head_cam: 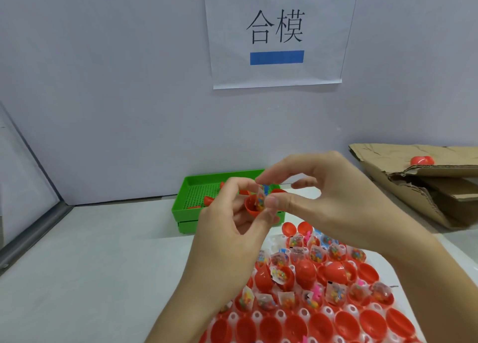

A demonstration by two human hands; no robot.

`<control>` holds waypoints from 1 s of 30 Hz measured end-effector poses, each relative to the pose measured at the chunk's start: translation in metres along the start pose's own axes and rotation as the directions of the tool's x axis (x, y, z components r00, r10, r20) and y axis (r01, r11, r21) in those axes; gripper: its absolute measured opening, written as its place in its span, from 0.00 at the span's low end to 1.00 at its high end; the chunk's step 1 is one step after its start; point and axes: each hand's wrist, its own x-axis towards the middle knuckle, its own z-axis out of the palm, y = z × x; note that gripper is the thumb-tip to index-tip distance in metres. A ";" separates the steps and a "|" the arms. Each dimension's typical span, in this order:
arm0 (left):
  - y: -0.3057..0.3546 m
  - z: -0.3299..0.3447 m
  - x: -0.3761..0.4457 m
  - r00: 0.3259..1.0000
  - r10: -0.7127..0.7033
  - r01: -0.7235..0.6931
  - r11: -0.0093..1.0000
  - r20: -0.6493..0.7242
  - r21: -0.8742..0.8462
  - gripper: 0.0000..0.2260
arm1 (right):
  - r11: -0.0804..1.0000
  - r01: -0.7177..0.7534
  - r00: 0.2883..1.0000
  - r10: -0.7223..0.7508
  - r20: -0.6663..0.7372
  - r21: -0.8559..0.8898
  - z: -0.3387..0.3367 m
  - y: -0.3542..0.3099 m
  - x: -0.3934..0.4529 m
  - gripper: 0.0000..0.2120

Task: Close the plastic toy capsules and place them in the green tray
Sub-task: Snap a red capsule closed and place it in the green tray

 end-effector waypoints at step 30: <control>0.005 -0.005 0.003 1.000 -0.017 0.015 0.971 -0.007 -0.240 0.11 | 0.973 0.147 0.988 -0.133 -0.084 0.180 -0.003 0.003 0.000 0.04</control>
